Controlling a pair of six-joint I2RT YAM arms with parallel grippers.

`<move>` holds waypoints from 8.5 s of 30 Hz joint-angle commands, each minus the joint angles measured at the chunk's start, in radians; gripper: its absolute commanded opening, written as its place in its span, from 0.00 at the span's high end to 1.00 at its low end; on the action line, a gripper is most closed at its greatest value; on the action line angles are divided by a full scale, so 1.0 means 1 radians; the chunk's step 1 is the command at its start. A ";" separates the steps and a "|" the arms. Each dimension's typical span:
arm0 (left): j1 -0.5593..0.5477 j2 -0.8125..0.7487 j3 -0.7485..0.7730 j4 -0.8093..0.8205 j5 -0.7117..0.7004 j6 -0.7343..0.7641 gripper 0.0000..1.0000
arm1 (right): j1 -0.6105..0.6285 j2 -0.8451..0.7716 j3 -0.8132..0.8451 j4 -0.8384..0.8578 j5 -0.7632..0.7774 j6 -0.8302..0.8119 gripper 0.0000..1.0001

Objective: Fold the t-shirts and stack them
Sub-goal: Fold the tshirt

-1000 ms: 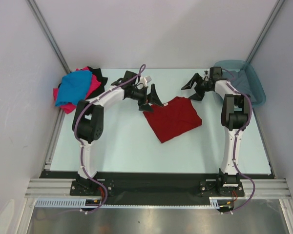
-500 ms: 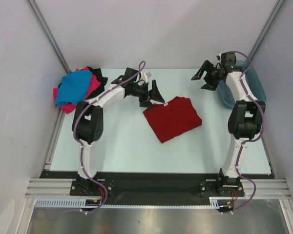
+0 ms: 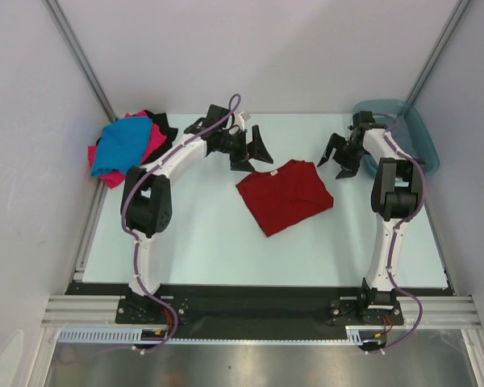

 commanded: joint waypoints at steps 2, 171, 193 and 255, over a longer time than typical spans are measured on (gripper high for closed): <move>-0.005 -0.027 -0.001 -0.011 -0.006 0.008 0.00 | 0.009 -0.005 -0.009 -0.020 0.039 -0.046 0.14; 0.011 -0.624 -0.495 -0.181 -0.601 0.065 0.00 | 0.572 -0.381 -0.258 -0.240 0.556 0.126 0.18; 0.011 -0.688 -0.576 -0.164 -0.589 0.013 0.00 | 0.367 -0.169 -0.074 -0.140 0.545 0.003 0.24; 0.008 -0.628 -0.581 -0.094 -0.514 -0.026 0.00 | 0.295 -0.195 -0.118 -0.137 0.502 0.037 1.00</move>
